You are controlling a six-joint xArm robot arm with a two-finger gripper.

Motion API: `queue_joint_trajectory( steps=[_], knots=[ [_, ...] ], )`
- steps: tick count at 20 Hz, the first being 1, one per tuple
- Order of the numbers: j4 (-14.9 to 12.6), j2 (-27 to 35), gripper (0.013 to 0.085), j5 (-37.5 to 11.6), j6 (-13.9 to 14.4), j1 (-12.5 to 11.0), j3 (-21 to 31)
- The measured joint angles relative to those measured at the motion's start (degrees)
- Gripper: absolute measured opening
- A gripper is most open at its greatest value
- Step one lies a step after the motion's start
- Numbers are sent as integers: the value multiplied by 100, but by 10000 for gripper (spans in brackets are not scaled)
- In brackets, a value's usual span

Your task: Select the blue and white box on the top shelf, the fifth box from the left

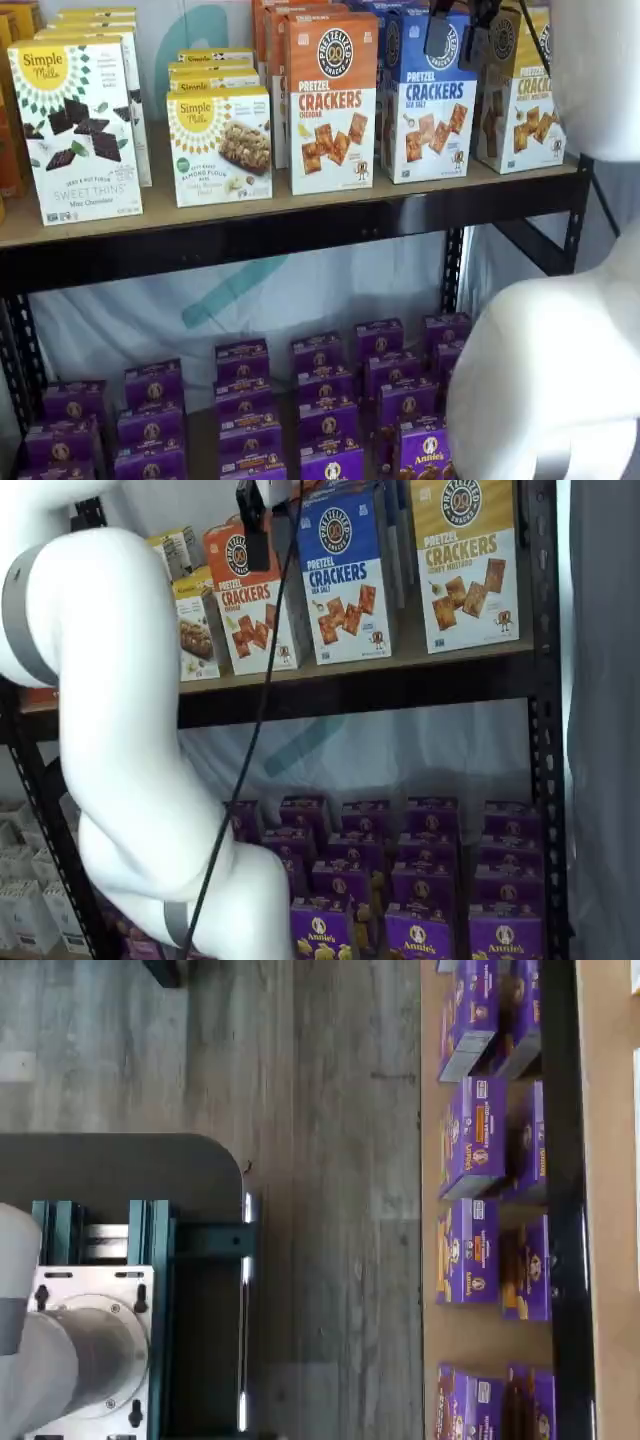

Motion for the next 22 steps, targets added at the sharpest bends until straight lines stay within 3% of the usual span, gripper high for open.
queue_joint_trajectory(
  steps=[3, 7, 14, 22],
  knots=[
    [-681, -71, 850, -412, 116, 438, 309],
    [-739, -58, 850, -791, 166, 507, 585],
    [-219, 144, 850, -886, 138, 298, 412],
    [723, 490, 850, -557, 87, -210, -389]
  ],
)
